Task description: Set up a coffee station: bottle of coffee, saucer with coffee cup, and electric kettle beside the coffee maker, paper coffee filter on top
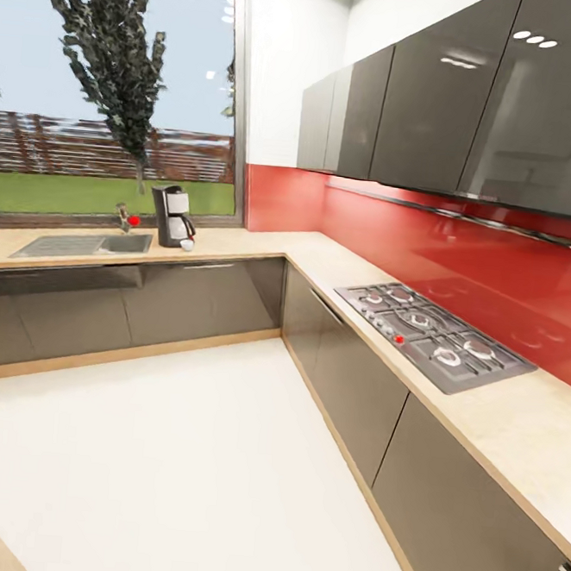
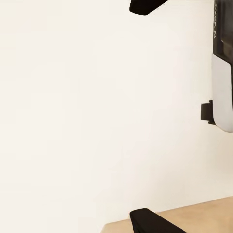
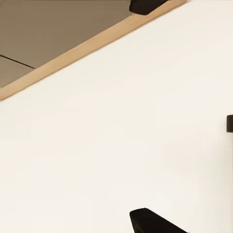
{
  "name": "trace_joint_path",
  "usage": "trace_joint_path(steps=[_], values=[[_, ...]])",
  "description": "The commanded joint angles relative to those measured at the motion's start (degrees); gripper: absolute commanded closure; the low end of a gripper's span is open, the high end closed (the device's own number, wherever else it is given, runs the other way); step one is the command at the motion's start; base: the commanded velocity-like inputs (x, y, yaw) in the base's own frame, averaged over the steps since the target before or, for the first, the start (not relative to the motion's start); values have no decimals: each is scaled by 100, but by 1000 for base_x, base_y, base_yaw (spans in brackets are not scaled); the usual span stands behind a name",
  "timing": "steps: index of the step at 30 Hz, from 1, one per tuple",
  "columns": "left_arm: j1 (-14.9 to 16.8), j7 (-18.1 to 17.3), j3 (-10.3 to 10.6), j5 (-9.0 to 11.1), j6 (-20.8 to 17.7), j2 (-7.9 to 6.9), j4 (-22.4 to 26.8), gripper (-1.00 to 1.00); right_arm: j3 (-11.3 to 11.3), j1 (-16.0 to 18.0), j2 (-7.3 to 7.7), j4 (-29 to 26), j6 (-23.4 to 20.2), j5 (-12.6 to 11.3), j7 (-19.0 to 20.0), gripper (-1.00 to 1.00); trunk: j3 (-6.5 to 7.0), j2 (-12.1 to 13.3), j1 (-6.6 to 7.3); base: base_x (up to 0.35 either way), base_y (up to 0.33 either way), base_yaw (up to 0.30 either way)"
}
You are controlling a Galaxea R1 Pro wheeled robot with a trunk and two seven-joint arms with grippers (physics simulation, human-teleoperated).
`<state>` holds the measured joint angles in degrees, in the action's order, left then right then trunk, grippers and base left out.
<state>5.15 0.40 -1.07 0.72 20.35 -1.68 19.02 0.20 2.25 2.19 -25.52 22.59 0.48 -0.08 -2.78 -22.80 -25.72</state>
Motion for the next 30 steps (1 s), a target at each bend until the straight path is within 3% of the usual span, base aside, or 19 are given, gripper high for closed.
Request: trace_joint_path(steps=[1,8,22,30], values=[[4,4,-5,7,19,1,-4,-100,2,6,1,3,19,5,-1,-100,-12,-11,-7,338,0,0],[4,4,-4,7,17,1,-4,-100,-1,7,1,3,19,5,-1,-100,-12,-11,-7,338,0,70],[4,4,-5,7,16,1,-4,-100,-2,7,1,3,18,5,-7,-100,-12,-11,-7,338,0,263],[4,4,-4,7,13,1,-4,-100,-2,4,1,3,20,3,-1,-100,-12,-11,-7,338,0,53]])
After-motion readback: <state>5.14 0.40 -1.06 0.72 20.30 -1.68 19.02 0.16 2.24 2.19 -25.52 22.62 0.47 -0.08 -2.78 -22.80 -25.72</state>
